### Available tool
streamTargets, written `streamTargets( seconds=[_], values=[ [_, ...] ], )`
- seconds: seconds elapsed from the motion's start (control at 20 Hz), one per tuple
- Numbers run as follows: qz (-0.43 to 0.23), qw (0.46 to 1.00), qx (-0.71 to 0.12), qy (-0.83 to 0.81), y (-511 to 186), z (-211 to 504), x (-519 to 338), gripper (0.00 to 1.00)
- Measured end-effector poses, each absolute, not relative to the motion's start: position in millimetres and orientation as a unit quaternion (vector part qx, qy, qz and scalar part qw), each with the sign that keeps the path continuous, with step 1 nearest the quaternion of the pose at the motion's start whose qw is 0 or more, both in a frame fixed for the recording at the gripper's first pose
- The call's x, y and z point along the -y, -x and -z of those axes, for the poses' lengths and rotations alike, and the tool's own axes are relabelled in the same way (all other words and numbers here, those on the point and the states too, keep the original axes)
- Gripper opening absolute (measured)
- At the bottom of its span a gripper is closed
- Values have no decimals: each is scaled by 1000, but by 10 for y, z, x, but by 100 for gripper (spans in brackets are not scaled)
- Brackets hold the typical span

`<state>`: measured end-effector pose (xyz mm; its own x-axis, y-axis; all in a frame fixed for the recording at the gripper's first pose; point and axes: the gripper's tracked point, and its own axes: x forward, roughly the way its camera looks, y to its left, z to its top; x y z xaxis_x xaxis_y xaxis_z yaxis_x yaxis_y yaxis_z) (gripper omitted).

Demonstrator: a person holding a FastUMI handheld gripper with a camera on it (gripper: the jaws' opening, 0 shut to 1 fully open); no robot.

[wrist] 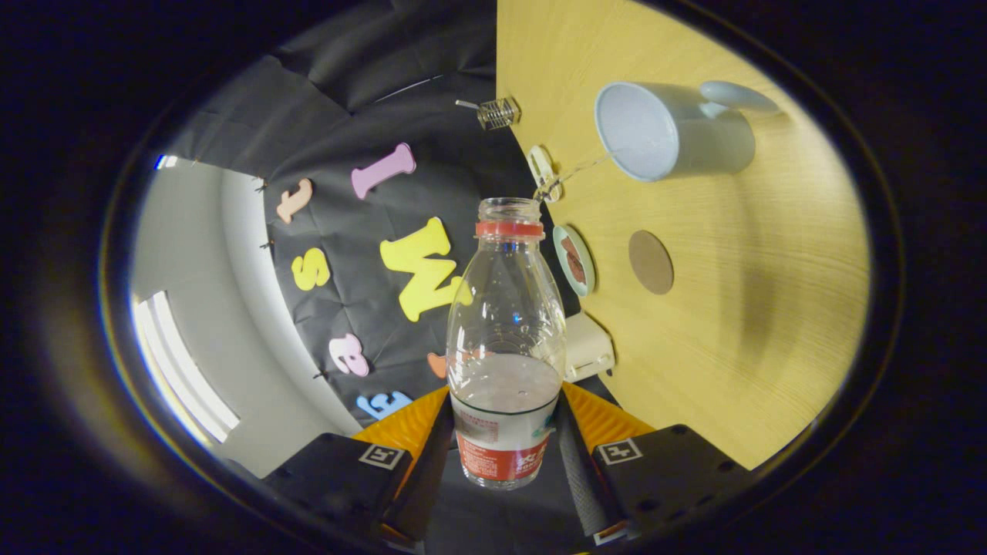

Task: Take the bottle from table, then pour the juice into the cup, finally place the bottle on the coaster

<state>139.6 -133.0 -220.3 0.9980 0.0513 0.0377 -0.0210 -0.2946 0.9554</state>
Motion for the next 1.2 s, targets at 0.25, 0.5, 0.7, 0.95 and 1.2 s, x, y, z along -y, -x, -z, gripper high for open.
streamTargets(
  seconds=[0.25,0.5,0.7,0.95,1.2],
  values=[
    [-25,583,-6,-812,-1402,2179,1347,76],
    [-25,574,-6,-819,-1417,2153,1334,76],
    [-24,564,-5,-825,-1443,2123,1335,76],
    [-22,554,-1,-832,-1444,2100,1354,76],
    [-21,542,5,-840,-1452,2071,1369,76]
  ],
)
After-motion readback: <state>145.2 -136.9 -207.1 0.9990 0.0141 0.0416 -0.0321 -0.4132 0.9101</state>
